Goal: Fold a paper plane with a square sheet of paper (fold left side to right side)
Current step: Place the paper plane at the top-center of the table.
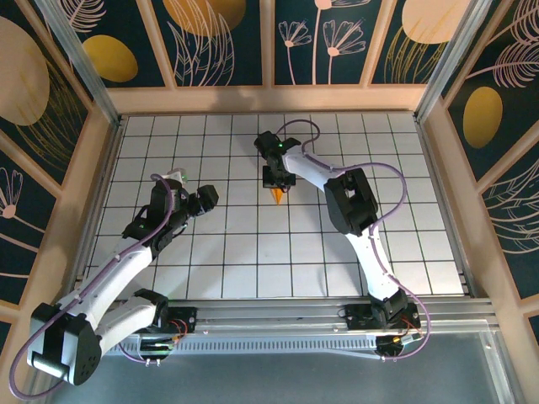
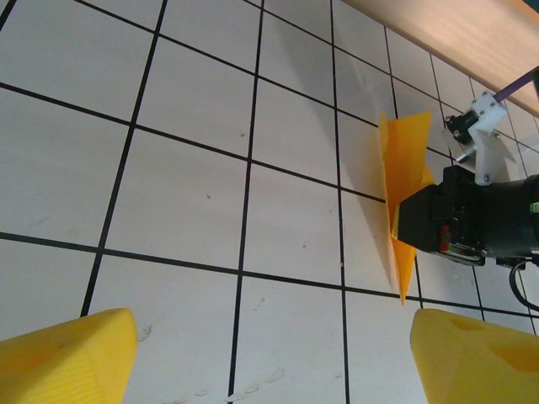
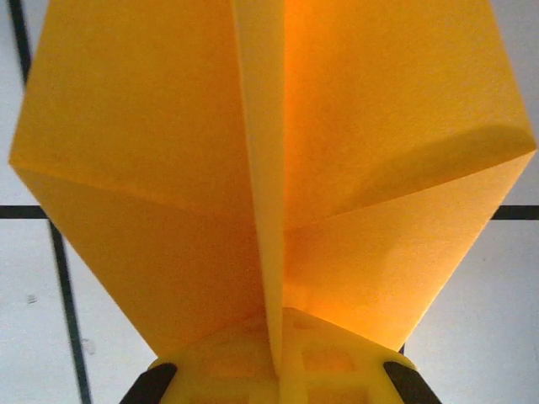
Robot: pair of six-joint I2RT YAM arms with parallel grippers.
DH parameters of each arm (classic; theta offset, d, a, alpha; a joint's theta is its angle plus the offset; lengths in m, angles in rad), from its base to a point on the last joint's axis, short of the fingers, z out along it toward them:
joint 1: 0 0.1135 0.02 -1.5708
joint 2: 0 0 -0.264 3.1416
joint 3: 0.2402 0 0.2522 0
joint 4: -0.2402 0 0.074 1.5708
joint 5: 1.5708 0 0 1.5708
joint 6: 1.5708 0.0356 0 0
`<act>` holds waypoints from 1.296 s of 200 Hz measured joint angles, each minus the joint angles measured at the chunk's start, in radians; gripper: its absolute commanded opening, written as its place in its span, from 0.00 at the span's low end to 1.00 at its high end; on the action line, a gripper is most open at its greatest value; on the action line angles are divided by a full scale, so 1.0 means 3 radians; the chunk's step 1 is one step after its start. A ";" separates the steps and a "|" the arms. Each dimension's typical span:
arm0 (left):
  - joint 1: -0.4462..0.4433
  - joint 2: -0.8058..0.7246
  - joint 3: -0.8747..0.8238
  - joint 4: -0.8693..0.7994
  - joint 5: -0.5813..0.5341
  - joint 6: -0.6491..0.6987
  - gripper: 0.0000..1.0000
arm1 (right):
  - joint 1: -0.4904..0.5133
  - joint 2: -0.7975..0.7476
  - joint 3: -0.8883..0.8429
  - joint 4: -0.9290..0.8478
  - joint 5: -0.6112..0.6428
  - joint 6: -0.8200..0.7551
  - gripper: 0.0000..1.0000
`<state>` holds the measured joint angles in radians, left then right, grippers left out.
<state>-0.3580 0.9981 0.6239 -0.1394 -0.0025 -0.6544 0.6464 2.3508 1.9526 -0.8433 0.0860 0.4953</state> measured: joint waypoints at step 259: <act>0.0000 0.0039 0.0282 -0.0369 -0.0395 0.0137 0.85 | -0.0011 -0.0034 -0.0088 0.0029 0.0095 -0.0037 0.38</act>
<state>-0.3580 1.0100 0.7086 -0.2501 -0.1211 -0.6132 0.6430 2.3405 1.9263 -0.8345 0.1146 0.4843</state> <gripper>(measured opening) 0.853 0.384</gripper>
